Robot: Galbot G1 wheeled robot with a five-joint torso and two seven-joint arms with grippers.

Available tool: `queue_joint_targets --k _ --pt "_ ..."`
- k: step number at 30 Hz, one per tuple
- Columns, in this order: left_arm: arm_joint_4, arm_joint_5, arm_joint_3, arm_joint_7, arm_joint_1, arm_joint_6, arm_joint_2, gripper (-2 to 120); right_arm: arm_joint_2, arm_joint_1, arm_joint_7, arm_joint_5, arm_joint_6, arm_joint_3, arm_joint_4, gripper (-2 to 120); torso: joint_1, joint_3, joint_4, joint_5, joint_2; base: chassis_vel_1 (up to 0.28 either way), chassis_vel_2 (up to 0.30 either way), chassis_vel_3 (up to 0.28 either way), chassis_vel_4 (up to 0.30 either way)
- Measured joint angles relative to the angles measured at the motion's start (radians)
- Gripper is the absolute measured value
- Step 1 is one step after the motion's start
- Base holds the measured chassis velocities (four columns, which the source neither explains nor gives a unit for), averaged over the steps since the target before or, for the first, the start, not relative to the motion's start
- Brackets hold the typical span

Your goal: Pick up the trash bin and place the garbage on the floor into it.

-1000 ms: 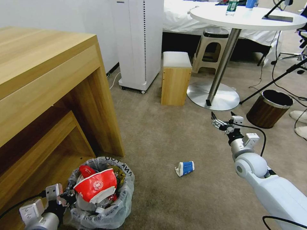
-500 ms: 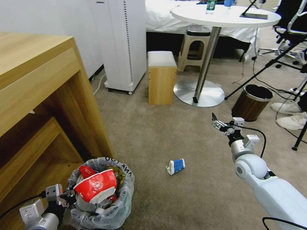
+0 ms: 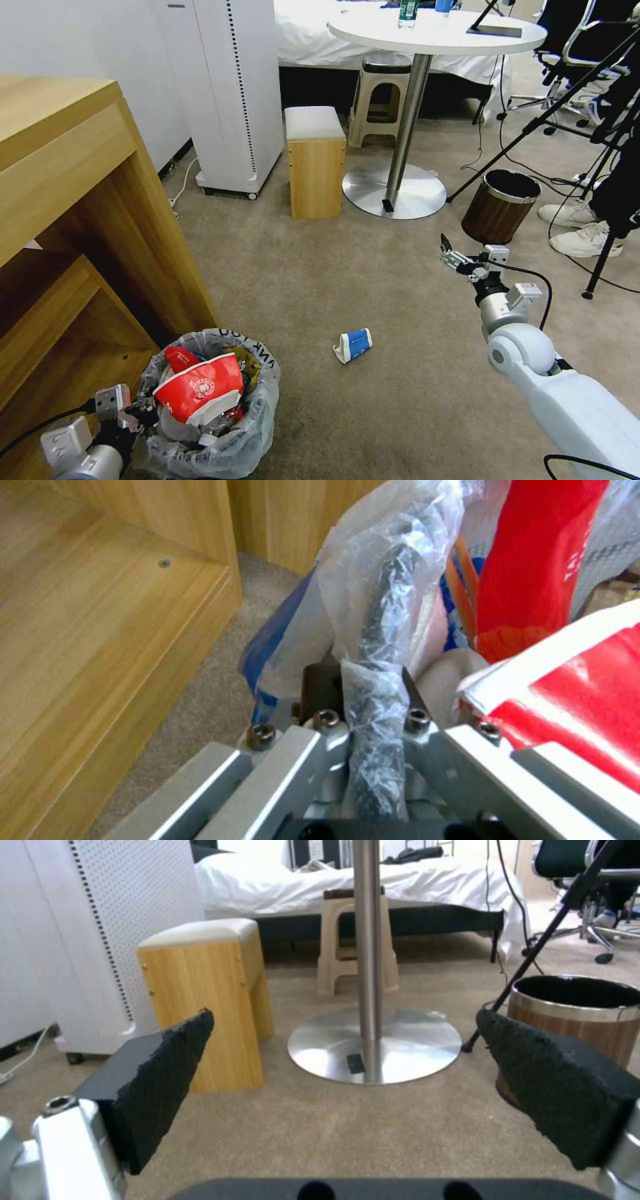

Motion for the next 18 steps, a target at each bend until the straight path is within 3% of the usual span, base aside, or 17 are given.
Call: queue_joint_targets --k 18 --pt "0.014 0.0 0.003 -0.001 -0.008 0.0 -0.003 1 0.003 -0.027 -0.035 -0.004 0.002 0.027 -0.004 100 0.0 0.0 -0.0002 0.0001 0.0 -0.019 0.009 0.019 -0.017"
